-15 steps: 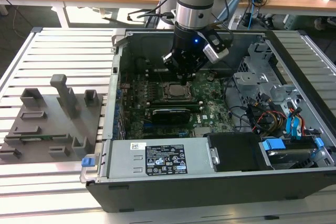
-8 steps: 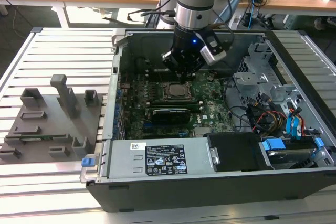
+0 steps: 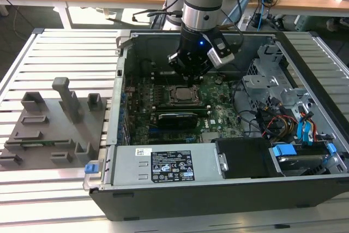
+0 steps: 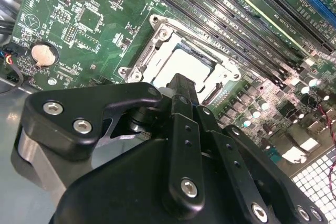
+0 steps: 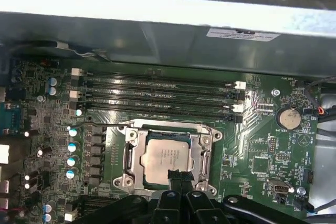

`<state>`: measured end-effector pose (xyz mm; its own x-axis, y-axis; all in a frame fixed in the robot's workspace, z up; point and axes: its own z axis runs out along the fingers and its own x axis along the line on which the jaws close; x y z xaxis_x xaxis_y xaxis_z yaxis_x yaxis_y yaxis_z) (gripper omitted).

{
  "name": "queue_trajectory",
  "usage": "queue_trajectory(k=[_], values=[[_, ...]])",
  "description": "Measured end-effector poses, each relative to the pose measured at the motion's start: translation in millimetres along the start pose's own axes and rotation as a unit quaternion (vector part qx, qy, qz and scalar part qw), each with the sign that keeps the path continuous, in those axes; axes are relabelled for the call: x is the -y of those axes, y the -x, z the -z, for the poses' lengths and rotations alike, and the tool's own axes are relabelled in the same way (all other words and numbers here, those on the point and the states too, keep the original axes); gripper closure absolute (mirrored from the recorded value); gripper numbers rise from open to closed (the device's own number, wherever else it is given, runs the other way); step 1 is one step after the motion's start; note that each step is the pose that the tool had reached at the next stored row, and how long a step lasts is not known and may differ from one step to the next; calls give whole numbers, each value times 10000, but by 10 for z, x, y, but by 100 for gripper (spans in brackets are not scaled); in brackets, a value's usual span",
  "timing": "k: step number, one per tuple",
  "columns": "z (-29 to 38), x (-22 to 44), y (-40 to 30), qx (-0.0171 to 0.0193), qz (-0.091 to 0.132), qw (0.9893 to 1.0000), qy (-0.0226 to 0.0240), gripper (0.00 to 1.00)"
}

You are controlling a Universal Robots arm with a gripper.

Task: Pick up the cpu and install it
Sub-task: 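Install the first cpu locking lever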

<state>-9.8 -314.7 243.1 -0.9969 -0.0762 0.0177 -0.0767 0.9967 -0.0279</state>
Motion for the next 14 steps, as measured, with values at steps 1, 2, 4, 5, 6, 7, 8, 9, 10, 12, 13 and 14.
queue_trajectory(k=[1,2,4,5,6,7,8,9,10,12,13,14], values=[[49,1,-1,0,0,10000,0,89],[92,3,-2,0,0,10000,0,89],[148,4,-3,0,0,10000,0,89],[188,5,-4,0,0,10000,0,89],[217,6,-4,0,0,10000,0,89],[238,7,-4,0,0,10000,0,89],[249,7,-4,0,0,10000,0,89],[260,7,-5,0,0,10000,-1,89],[268,7,-5,0,0,10000,0,89],[288,8,-5,0,0,10000,-1,89],[302,8,-5,0,0,10000,-1,89],[316,9,-6,0,0,10000,-1,89]])
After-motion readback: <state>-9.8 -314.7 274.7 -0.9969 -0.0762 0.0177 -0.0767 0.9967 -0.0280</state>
